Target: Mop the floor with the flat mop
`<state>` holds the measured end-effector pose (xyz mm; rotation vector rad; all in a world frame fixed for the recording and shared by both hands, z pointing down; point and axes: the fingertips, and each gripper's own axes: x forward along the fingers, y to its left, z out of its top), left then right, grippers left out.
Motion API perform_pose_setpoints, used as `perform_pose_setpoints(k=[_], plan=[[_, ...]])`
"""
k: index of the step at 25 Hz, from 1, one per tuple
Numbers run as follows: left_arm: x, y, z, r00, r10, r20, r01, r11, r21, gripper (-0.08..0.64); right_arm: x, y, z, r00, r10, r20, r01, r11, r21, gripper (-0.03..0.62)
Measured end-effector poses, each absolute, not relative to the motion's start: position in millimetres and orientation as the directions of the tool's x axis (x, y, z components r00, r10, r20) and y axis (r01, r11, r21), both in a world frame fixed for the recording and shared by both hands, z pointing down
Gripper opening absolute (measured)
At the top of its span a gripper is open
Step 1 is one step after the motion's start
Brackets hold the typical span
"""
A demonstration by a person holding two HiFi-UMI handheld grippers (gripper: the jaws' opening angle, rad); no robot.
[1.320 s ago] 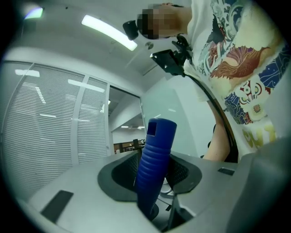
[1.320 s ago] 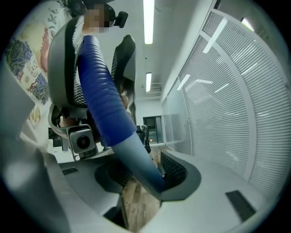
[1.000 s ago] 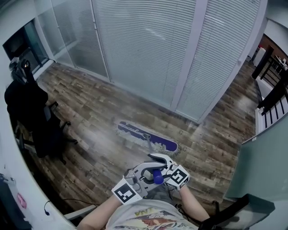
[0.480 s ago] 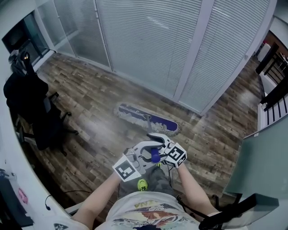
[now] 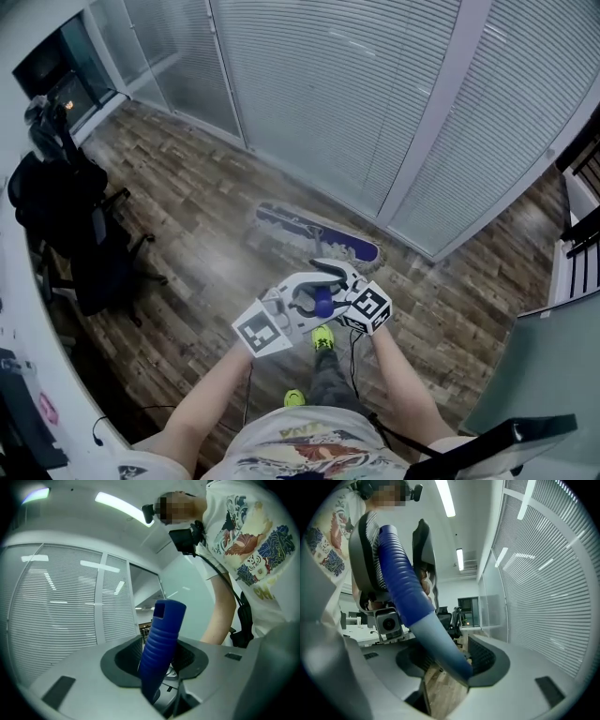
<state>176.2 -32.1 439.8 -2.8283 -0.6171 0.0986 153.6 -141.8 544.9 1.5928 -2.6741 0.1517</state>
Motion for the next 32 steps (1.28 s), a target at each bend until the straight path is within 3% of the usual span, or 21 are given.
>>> perform_pose_setpoints(k=[8, 14, 23, 32], plan=[[289, -125, 451, 0.918, 0.396, 0.029, 0.392, -0.889, -0.237, 0.153, 259, -237, 552, -0.514, -0.853, 0.087, -0.856, 0.506, -0.103, 0.201], [301, -157, 449, 0.923, 0.381, 0.053, 0.382, -0.892, -0.240, 0.153, 271, -267, 547, -0.518, -0.853, 0.068, -0.853, 0.509, -0.113, 0.201], [235, -127, 459, 0.940, 0.333, 0.069, 0.340, -0.920, -0.193, 0.157, 205, -234, 556, -0.545, -0.826, 0.145, -0.838, 0.540, -0.076, 0.201], [101, -13, 467, 0.938, 0.344, 0.048, 0.347, -0.920, -0.181, 0.158, 71, -123, 566, -0.536, -0.829, 0.160, -0.844, 0.531, -0.078, 0.201]])
